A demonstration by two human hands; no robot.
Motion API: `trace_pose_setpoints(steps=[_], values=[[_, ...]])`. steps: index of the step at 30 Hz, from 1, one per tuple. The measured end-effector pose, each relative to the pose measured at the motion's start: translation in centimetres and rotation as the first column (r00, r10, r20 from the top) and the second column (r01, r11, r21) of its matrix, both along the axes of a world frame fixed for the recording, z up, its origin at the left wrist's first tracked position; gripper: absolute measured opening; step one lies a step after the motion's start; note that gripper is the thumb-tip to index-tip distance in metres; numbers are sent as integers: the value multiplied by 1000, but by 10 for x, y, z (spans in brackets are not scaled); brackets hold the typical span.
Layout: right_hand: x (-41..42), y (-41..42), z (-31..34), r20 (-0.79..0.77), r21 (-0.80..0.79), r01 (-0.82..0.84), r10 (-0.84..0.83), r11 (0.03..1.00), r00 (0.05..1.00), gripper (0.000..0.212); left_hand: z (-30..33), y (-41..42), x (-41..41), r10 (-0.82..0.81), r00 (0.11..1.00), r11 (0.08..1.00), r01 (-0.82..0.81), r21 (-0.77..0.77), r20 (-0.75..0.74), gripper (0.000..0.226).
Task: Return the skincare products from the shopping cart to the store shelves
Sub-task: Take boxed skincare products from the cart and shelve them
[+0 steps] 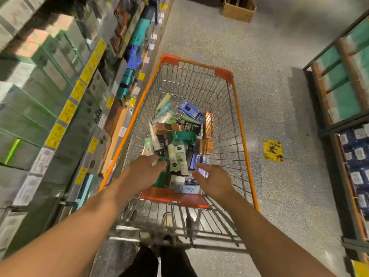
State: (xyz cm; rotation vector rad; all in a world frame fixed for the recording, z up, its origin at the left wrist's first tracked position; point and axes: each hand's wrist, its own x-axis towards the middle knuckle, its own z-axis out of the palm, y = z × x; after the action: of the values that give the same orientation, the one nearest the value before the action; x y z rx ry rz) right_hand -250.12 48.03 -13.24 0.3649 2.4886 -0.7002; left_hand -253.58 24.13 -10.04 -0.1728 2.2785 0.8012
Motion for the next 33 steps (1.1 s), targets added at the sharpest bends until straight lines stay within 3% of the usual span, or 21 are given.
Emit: trace_pose_setpoints(steps=[4,8,11,15,18,21,23,25,27,30,33], values=[[-67,-5,-52,-47,-95,6,-11,995,999,63,-35,15,-43,142,987,989,-145,37,69,57],[-136,-18,-117,-126,-153,-35,15,988,992,55,-83,24,-79,54,998,993,-51,-105,27,84],[-181,-36,-171,-170,-140,-138,114,980,979,58,-117,32,-97,167,982,981,-156,-119,85,50],[-233,-55,-229,-202,29,-350,348,936,915,72,-156,36,-111,298,951,953,-291,-86,81,51],[-261,-70,-261,-186,181,-424,454,887,871,86,-166,39,-112,284,943,955,-262,-139,173,32],[-275,-87,-289,-155,229,-488,527,842,836,91,-177,40,-112,336,923,934,-302,-191,189,45],[-271,-95,-295,-198,215,-454,494,864,846,83,-181,39,-113,434,876,900,-410,-148,209,50],[-263,-99,-294,-327,202,-362,411,910,851,56,-182,38,-113,494,826,868,-488,-94,272,36],[-253,-99,-288,-365,265,-393,469,881,805,42,-181,40,-114,561,758,812,-583,-41,334,24],[-233,-91,-281,-510,190,-307,361,932,781,34,-176,41,-115,657,656,713,-701,-24,371,30],[-204,-82,-263,-646,42,-171,157,984,747,46,-171,47,-114,692,601,657,-754,-4,399,33]])
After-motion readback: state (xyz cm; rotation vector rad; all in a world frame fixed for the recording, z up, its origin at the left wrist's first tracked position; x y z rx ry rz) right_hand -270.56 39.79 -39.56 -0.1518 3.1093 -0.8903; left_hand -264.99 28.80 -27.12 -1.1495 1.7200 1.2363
